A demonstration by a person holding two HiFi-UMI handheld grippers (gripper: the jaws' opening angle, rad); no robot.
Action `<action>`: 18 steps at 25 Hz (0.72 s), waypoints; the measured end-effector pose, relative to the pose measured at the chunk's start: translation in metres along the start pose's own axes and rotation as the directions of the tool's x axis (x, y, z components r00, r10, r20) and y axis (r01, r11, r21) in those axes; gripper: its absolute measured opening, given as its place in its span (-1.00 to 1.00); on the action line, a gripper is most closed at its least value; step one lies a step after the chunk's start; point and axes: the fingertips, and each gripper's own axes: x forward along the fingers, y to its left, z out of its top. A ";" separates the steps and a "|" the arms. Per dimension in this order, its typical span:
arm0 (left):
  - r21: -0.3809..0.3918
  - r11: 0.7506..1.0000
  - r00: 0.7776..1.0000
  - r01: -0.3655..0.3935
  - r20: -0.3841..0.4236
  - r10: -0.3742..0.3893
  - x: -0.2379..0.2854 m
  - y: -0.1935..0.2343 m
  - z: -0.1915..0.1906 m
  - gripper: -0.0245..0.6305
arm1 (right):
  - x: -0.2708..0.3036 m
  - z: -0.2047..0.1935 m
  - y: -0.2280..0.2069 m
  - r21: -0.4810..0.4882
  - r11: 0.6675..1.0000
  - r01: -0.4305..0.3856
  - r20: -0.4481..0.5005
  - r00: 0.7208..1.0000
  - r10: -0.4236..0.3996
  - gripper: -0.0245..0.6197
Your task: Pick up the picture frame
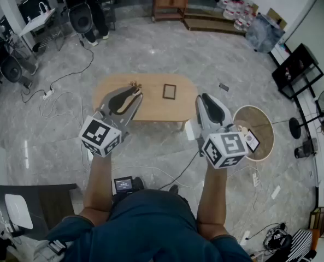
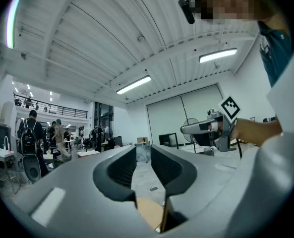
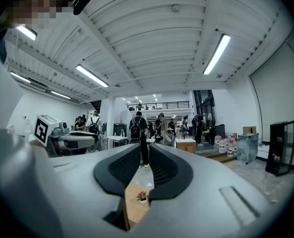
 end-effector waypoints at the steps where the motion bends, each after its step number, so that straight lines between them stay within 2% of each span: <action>1: -0.001 1.000 1.000 0.000 0.002 0.000 -0.003 0.002 0.000 -0.67 | 0.001 -0.001 0.004 -0.001 1.000 0.001 -0.001 1.000 -0.001 -0.73; 18: -0.016 0.999 0.999 0.038 0.006 -0.038 -0.018 0.033 -0.014 -0.67 | 0.022 -0.008 0.034 0.008 0.999 0.037 -0.025 0.999 -0.037 -0.73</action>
